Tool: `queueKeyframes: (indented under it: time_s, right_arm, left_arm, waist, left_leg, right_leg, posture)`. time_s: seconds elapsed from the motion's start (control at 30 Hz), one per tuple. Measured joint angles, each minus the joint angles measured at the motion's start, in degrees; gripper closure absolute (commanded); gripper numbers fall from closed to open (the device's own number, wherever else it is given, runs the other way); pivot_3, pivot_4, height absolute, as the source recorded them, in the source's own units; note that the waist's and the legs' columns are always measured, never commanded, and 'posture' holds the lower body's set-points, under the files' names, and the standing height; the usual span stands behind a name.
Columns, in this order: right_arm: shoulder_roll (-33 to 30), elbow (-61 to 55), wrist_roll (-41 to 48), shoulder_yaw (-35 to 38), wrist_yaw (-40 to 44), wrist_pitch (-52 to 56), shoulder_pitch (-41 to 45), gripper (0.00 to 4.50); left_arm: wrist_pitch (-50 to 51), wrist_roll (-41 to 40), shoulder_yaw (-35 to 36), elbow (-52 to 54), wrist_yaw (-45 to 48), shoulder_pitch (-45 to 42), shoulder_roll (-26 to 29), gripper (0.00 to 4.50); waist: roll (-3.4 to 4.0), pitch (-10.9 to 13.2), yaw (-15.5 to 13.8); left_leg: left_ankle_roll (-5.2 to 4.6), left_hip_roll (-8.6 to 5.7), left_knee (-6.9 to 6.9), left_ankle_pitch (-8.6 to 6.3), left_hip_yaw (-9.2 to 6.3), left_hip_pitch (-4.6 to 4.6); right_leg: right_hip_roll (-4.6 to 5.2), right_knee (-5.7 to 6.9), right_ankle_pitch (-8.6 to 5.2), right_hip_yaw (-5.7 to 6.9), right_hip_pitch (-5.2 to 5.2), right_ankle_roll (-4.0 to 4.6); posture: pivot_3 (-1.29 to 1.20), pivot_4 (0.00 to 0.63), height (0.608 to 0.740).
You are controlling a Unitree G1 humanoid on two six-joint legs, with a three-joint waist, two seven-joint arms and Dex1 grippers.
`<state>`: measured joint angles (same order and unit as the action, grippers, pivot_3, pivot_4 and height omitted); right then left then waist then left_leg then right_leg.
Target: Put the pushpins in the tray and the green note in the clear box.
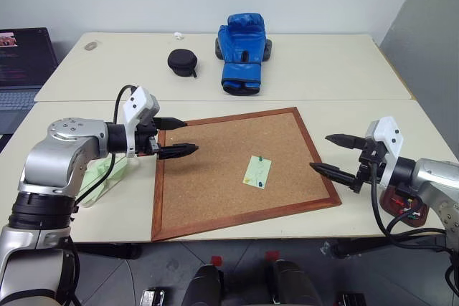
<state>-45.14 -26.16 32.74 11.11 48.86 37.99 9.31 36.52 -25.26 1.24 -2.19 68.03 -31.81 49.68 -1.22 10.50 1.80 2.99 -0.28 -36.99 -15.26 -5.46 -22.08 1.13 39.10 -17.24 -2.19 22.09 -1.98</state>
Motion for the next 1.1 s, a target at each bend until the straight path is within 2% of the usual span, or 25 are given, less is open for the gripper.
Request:
queueKeyframes:
  time_s: [0.87,1.0,1.1]
  right_arm:
    - [-1.2,-4.2,4.8,-0.6,2.3,1.5,-3.2,0.00]
    - [-0.9,-4.2,3.3,-1.8,1.6,0.0,-3.6,0.00]
    - [0.3,-4.2,1.2,-3.9,0.2,-1.4,-3.4,0.00]
  left_arm:
    - [1.6,-1.8,-0.1,1.7,5.2,0.4,0.2,0.05]
    - [-2.6,0.0,0.0,1.7,2.0,0.5,-2.7,0.05]
    - [-5.0,0.6,-0.1,1.9,-0.5,1.4,-5.3,0.45]
  waist:
    - [0.00,0.0,0.0]
    - [0.00,0.0,-0.1]
    - [0.00,0.0,0.0]
  left_leg:
    - [0.00,0.01,-0.02,0.00,0.00,0.01]
    - [0.00,0.01,-0.04,0.00,-0.01,0.03]
    - [0.00,0.01,-0.04,0.00,-0.01,0.02]
  right_leg:
    - [-0.01,0.03,0.00,0.00,-0.01,0.00]
    - [0.02,0.03,0.01,-0.01,-0.04,-0.01]
    - [0.01,0.02,0.01,-0.03,-0.02,-0.01]
  posture:
    - [0.00,0.150,0.740]
    - [0.00,0.150,0.740]
    - [0.00,0.150,0.740]
